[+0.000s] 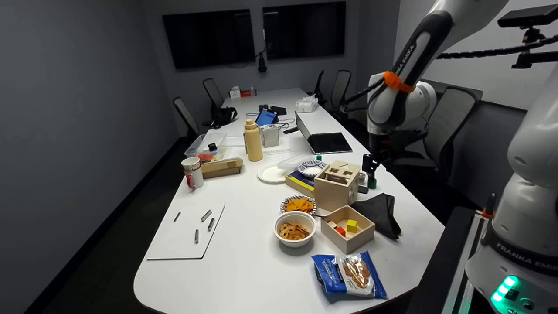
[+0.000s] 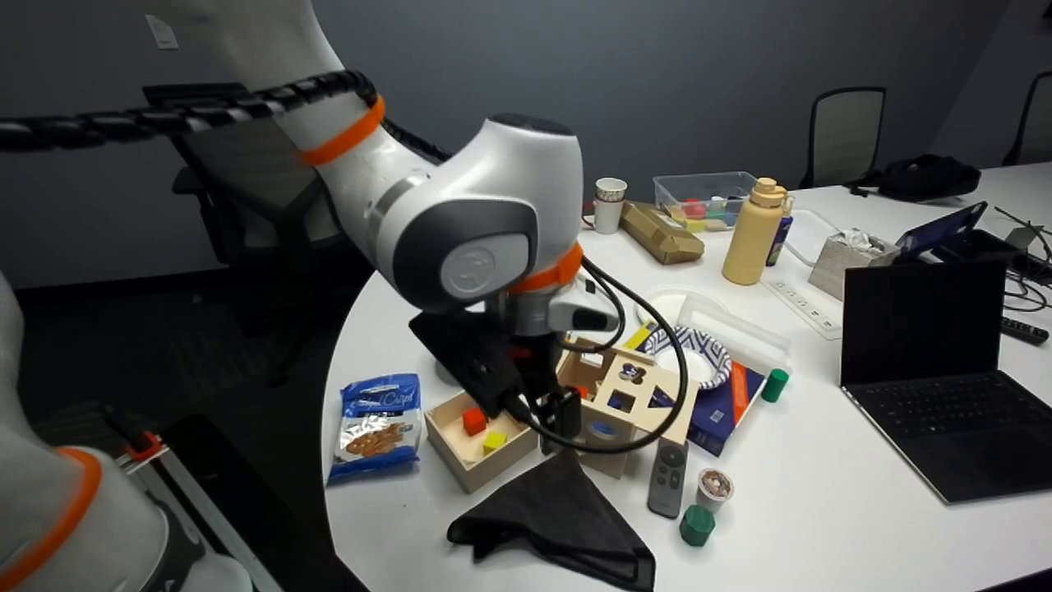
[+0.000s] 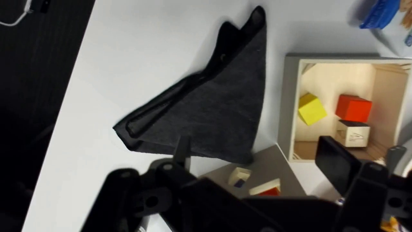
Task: Clean the table with the white cloth
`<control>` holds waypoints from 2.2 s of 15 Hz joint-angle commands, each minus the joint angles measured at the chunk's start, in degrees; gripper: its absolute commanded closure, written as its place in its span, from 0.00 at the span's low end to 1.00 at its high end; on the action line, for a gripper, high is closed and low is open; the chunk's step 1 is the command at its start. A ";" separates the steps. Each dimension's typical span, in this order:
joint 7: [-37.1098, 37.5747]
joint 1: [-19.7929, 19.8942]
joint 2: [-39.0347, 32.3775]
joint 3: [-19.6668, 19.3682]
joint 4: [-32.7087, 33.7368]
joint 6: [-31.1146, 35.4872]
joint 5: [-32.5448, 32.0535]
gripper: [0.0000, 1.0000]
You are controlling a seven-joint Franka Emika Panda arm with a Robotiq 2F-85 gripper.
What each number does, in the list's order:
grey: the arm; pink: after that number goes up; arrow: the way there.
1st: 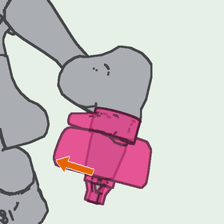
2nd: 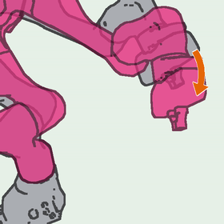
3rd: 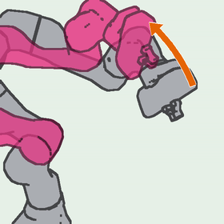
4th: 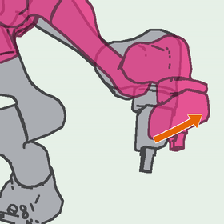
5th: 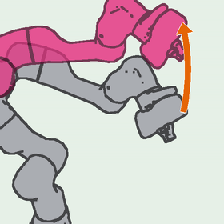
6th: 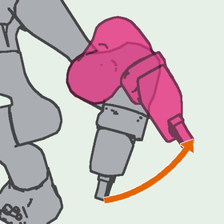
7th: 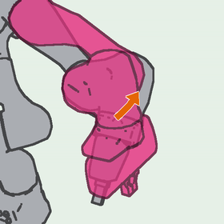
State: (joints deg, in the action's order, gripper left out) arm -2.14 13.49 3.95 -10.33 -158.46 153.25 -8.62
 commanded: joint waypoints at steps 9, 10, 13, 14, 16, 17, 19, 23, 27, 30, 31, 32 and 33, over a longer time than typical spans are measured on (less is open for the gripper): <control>-10.96 7.48 -18.01 6.07 0.10 16.22 20.73 0.00; -12.46 8.81 -18.74 7.84 0.14 16.94 22.93 0.00; -18.91 15.08 -21.47 14.26 1.05 19.41 28.73 0.00; -20.48 17.12 -22.74 15.97 1.77 20.16 29.90 0.00; -22.40 20.44 -25.33 18.32 3.03 22.14 30.66 0.00; -22.85 21.72 -26.76 19.15 3.78 22.96 30.50 0.00; -23.32 24.06 -29.34 20.36 5.00 24.25 29.63 0.00; -23.09 25.65 -34.33 21.06 7.82 25.67 28.55 0.00; -18.28 25.71 -37.79 19.81 9.72 26.02 21.29 0.27; -15.69 25.05 -39.36 18.73 10.69 25.96 17.05 0.51; -15.08 24.86 -39.67 18.33 10.92 25.95 16.04 0.58; -14.47 24.59 -39.70 17.82 11.01 26.00 15.13 0.66; -13.98 24.11 -39.41 17.27 11.05 26.01 14.46 0.73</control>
State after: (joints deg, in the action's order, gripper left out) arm -18.68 38.31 -34.15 8.20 -148.44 178.29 9.07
